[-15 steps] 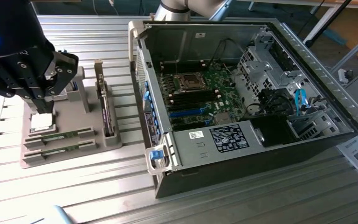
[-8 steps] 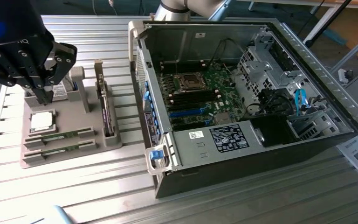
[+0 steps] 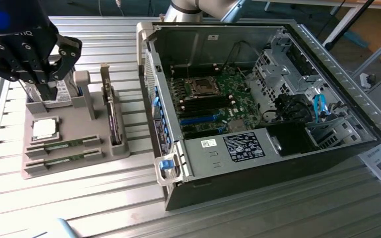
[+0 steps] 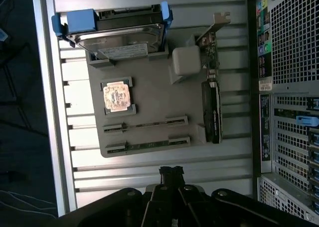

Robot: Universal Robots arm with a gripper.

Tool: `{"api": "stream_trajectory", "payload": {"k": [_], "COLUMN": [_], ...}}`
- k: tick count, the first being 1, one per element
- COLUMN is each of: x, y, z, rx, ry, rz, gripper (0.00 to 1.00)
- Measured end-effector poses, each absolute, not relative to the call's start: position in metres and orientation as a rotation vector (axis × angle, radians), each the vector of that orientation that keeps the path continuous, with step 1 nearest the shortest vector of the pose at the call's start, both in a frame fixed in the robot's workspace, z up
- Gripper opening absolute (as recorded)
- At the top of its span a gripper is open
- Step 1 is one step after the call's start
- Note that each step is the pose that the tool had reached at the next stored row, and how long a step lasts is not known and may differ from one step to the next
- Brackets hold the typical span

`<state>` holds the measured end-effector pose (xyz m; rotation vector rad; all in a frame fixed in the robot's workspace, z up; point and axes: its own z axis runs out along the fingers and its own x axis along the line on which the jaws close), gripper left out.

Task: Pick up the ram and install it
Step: 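Reach for the ram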

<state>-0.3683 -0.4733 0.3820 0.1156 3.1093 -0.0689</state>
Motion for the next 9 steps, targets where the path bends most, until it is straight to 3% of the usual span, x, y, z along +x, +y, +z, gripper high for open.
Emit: {"api": "stream_trajectory", "payload": {"k": [9], "x": [-0.3683], "y": [-0.4725], "z": [0.382], "rx": [0.116], "ry": [3.109], "rz": [-0.069], "gripper": [0.11]}}
